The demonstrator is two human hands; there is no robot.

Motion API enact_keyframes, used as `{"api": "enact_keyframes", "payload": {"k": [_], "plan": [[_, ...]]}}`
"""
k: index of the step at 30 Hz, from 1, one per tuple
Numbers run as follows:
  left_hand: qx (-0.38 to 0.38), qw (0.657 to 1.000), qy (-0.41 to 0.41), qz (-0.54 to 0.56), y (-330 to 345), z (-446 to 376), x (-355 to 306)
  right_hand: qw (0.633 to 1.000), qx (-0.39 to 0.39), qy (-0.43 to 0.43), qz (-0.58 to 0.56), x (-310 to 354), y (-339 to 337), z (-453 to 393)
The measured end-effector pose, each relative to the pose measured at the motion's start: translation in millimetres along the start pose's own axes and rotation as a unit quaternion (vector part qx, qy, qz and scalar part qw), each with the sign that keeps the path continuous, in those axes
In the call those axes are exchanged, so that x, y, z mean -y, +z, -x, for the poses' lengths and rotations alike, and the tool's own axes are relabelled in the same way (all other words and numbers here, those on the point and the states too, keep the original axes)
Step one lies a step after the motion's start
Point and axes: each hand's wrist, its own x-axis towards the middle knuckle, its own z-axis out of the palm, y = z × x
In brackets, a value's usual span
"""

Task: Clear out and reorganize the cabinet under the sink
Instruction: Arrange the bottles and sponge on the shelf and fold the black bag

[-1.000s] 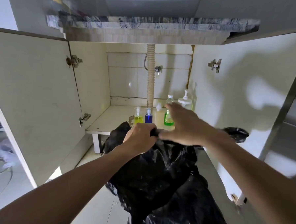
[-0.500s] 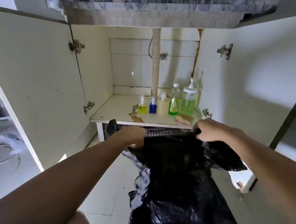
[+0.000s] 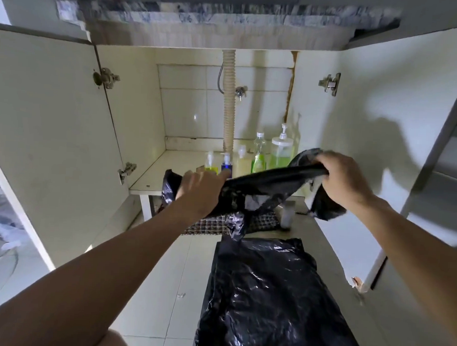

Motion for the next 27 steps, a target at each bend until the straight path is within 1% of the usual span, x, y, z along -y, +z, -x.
{"api": "enact_keyframes", "payload": {"k": [1,2,4,5,6,7,9,13,16,17,18,20,22,23,25,26,27], "plan": [[0.045,0.998,0.015,-0.044,8,4,-2,0.997,0.063,0.014,0.037,-5,3,6],[0.091,0.993,0.027,-0.077,15,9,-6,0.985,0.153,0.031,0.074,-10,6,11],[0.168,0.979,0.042,-0.102,26,19,-15,0.933,0.334,0.052,0.119,-20,19,24],[0.197,0.972,0.054,-0.113,30,23,-20,0.906,0.397,0.053,0.137,-25,27,30],[0.221,0.964,0.070,-0.127,34,29,-25,0.882,0.442,0.050,0.156,-30,36,37],[0.241,0.956,0.088,-0.141,40,34,-30,0.863,0.471,0.048,0.177,-33,44,44],[0.281,0.937,0.123,-0.169,49,44,-40,0.842,0.499,0.063,0.195,-41,58,57],[0.361,0.893,0.169,-0.211,69,54,-61,0.843,0.488,0.130,0.184,-54,80,84],[0.431,0.873,0.145,-0.179,91,72,-73,0.847,0.479,0.184,0.139,-55,105,122],[0.454,0.865,0.132,-0.166,101,81,-76,0.845,0.478,0.203,0.124,-58,116,138],[0.475,0.859,0.116,-0.152,112,92,-78,0.835,0.490,0.223,0.115,-60,125,155],[0.518,0.841,0.091,-0.127,131,110,-79,0.787,0.550,0.257,0.110,-61,139,182],[0.567,0.812,0.071,-0.115,143,123,-80,0.711,0.640,0.262,0.123,-65,157,200],[0.606,0.785,0.064,-0.113,148,128,-82,0.669,0.686,0.249,0.142,-67,167,205],[0.696,0.708,0.040,-0.110,157,133,-94,0.581,0.760,0.225,0.187,-80,196,218],[0.724,0.682,0.032,-0.097,162,132,-98,0.533,0.788,0.225,0.209,-82,205,222],[0.746,0.660,0.034,-0.079,166,131,-100,0.504,0.806,0.231,0.206,-82,209,224]]}}
